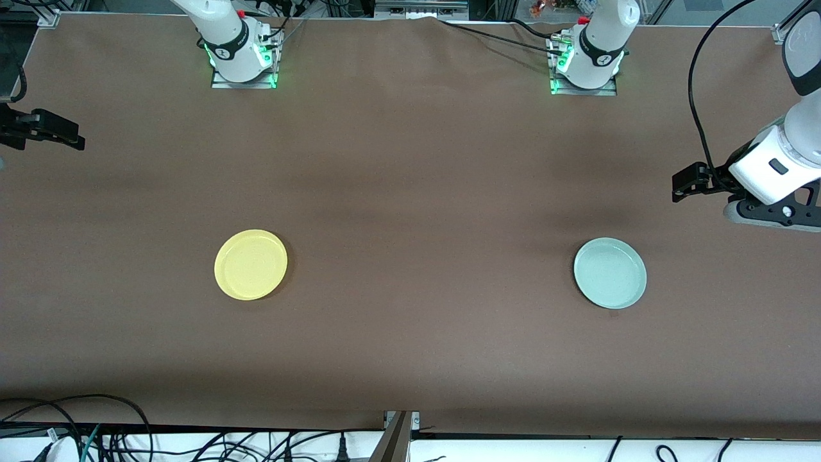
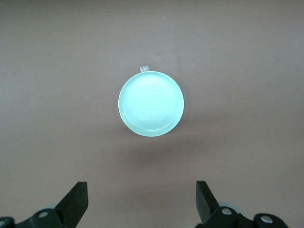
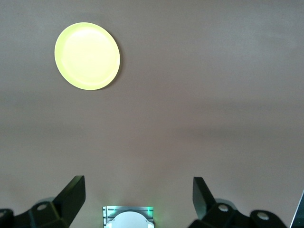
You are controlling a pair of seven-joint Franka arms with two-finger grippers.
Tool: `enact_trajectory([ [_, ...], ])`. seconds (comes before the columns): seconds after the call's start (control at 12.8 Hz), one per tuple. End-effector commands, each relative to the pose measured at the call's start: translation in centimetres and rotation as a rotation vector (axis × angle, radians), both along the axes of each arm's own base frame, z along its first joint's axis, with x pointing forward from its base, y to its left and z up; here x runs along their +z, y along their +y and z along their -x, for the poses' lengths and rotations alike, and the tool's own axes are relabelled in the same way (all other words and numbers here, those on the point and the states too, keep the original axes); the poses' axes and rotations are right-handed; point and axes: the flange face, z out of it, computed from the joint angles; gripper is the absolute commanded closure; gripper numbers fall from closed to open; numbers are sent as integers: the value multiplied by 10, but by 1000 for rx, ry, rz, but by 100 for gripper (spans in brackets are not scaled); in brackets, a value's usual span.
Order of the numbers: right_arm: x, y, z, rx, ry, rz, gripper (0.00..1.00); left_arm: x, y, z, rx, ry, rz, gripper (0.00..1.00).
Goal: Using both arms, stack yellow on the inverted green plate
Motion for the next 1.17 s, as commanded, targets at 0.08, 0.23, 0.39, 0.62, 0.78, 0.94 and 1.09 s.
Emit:
enact_trajectory([
  [0.08,5,2,-2,-2,-4,-3,0,8,1,0,-16,-5,9,0],
  [0.23,6,2,-3,-1,-10,-4,0,8,1,0,-16,-4,8,0],
  [0.39,6,2,-3,0,-11,-4,0,7,-1,0,-17,-2,8,0],
  [0.62,6,1,-3,-3,-11,-2,0,5,-1,0,-4,5,5,0],
  [0.78,5,1,-3,-1,-10,-3,0,-4,-2,6,-16,78,6,0],
  [0.94,5,1,-3,-3,-10,-2,0,-19,-2,7,-15,139,5,0],
  [1.09,5,0,-3,-3,-10,-3,0,-44,3,-2,-10,181,-9,0],
])
